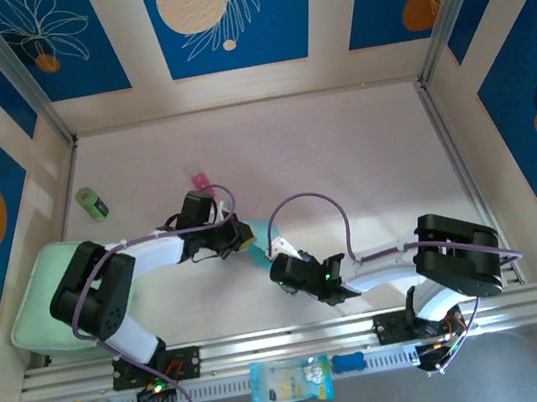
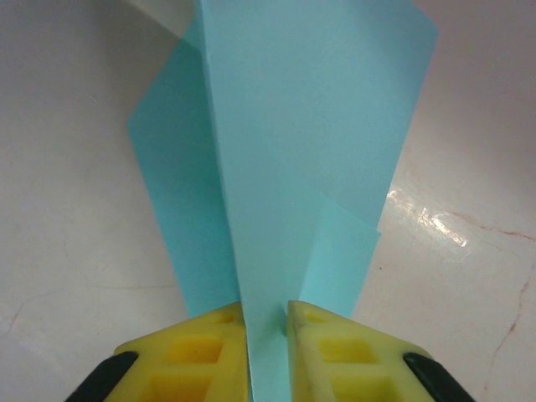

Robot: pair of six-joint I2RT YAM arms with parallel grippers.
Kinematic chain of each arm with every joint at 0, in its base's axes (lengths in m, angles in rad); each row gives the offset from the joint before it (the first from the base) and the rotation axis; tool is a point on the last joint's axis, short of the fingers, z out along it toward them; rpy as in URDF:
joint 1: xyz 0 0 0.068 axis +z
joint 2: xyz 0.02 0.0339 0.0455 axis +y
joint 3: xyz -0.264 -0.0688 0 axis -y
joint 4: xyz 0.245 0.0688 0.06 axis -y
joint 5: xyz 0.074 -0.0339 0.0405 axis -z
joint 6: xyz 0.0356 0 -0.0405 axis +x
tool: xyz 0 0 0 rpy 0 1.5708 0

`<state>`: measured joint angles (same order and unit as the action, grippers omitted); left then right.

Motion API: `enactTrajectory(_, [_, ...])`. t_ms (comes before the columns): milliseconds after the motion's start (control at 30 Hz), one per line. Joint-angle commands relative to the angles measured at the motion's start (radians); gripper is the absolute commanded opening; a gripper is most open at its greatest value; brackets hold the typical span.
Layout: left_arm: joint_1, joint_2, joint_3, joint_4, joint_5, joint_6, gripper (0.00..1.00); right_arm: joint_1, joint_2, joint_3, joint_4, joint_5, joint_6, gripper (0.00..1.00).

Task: Fold a paper plane with a square sheet of paper (pick it up from the middle)
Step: Fourth fold the wing at the center of the table.

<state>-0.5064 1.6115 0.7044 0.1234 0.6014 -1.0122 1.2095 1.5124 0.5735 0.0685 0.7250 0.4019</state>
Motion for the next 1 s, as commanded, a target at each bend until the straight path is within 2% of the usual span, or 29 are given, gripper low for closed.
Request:
enactTrajectory(0, [-0.002, -0.002, 0.024, -0.021, 0.018, 0.021, 0.01, -0.006, -0.022, -0.016, 0.028, -0.007, 0.017, 0.17])
enactTrajectory(400, [-0.003, -0.007, 0.027, -0.035, 0.012, 0.027, 0.05, -0.012, -0.024, -0.02, 0.047, -0.031, 0.025, 0.1])
enactTrajectory(467, [-0.003, -0.012, 0.027, -0.039, 0.009, 0.032, 0.11, -0.017, -0.022, -0.021, 0.05, -0.047, 0.029, 0.08])
enactTrajectory(667, [-0.003, -0.074, 0.023, -0.085, -0.047, 0.075, 0.37, -0.044, -0.002, -0.042, 0.108, -0.154, 0.07, 0.07])
enactTrajectory(767, [-0.002, -0.108, 0.028, -0.14, -0.085, 0.105, 0.43, -0.056, 0.01, -0.053, 0.138, -0.183, 0.093, 0.07])
enactTrajectory(967, [-0.003, -0.134, 0.022, -0.167, -0.109, 0.112, 0.47, -0.077, 0.038, -0.066, 0.19, -0.244, 0.127, 0.07])
